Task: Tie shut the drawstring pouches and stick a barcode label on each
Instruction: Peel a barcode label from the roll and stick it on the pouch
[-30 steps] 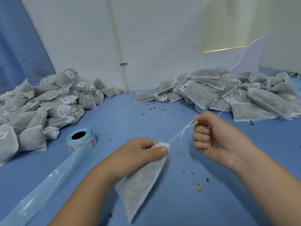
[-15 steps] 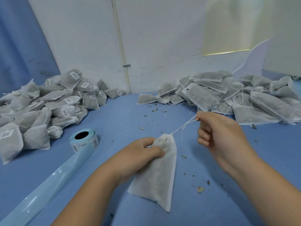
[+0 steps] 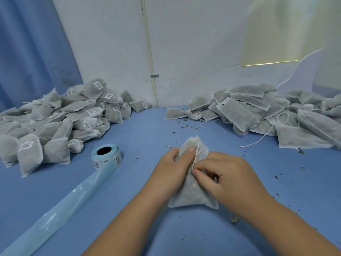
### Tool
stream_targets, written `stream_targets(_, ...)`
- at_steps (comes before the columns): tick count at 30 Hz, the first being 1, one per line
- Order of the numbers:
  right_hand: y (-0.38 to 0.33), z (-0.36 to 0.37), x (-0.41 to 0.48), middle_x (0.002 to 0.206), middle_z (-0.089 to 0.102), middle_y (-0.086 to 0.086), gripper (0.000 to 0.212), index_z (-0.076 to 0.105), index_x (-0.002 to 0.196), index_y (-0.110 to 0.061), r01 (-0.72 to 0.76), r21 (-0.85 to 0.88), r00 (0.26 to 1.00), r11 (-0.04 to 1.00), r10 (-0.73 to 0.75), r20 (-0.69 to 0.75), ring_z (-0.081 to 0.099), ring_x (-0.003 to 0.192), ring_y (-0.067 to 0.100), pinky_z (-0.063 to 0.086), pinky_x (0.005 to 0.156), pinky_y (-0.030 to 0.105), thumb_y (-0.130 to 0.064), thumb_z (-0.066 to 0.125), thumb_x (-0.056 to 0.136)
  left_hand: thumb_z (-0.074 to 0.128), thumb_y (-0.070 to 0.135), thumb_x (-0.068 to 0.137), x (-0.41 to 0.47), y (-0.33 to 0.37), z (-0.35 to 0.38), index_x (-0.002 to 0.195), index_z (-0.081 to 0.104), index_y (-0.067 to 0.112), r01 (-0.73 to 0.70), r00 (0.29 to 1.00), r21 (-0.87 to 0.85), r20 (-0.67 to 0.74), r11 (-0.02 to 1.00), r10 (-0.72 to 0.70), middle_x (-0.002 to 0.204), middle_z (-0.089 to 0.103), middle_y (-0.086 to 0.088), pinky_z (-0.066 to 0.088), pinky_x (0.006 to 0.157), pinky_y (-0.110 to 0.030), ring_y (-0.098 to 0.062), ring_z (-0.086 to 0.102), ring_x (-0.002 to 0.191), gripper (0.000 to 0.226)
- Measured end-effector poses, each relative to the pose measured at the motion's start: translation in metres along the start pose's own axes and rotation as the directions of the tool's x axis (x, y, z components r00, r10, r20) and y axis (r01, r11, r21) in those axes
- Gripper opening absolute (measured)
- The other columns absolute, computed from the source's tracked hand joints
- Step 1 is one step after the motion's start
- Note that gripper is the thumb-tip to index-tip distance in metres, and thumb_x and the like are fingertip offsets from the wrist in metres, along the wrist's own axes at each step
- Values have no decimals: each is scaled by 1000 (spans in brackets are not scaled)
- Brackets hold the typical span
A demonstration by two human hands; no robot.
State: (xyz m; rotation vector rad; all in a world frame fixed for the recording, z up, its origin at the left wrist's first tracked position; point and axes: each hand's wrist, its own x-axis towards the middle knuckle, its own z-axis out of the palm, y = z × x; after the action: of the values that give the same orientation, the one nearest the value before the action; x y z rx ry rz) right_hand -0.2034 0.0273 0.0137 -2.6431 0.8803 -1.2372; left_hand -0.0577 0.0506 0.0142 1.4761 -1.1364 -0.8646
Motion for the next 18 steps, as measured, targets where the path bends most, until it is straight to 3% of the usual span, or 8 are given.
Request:
stream_targets(3, 3, -2, 0, 64, 56, -8, 17, 73, 78, -30, -26, 21, 998, 999, 24, 65, 48, 59, 6, 47, 55, 34, -33, 57, 81, 67, 46, 75, -1, 0, -3, 98, 67, 9, 67, 995, -127, 83, 990, -57, 99, 73, -15, 52, 91, -45, -26, 70, 91, 43)
stream_targets(8, 3, -1, -2, 70, 55, -16, 20, 75, 95, -35, -36, 146, 993, 989, 20, 113, 49, 66, -6, 35, 59, 11, -22, 67, 82, 68, 27, 72, -4, -5, -16, 99, 63, -4, 132, 984, -254, 149, 958, -96, 88, 66, -16, 51, 79, -40, -27, 65, 80, 42)
stream_targets(10, -2, 3, -3, 70, 56, -17, 22, 75, 96, -34, -41, 225, 992, 973, 13, 125, 52, 66, -2, 36, 60, 10, -21, 66, 80, 67, 26, 72, -9, -6, -24, 96, 63, -5, 142, 982, -249, 161, 958, -103, 87, 62, -17, 47, 78, -41, -28, 62, 80, 39)
stream_targets(13, -12, 13, -2, 69, 60, -10, 22, 76, 86, -33, -104, 423, 993, 900, 67, 102, 53, 61, 6, 37, 59, 10, -13, 67, 83, 64, 29, 66, -24, -7, -42, 80, 64, 13, 138, 988, -143, 84, 980, -126, 77, 60, -9, 44, 71, -35, -21, 58, 71, 21)
stream_targets(15, -18, 20, 3, 66, 59, -12, 25, 75, 81, -32, -193, 525, 981, 829, 150, 123, 49, 57, 3, 36, 57, 9, -8, 67, 84, 61, 34, 64, -36, -7, -60, 62, 58, 25, 141, 990, 22, -24, 990, -141, 65, 54, 3, 40, 64, -30, -14, 52, 60, 9)
stream_targets(18, -26, 38, 17, 58, 55, -17, 24, 71, 81, -31, -294, 532, 953, 794, 203, 224, 44, 52, 1, 36, 54, 10, -9, 62, 84, 58, 36, 70, -51, -13, -92, 60, 49, 24, 146, 980, 213, -167, 966, -111, 58, 47, 8, 36, 60, -28, -11, 45, 54, 18)
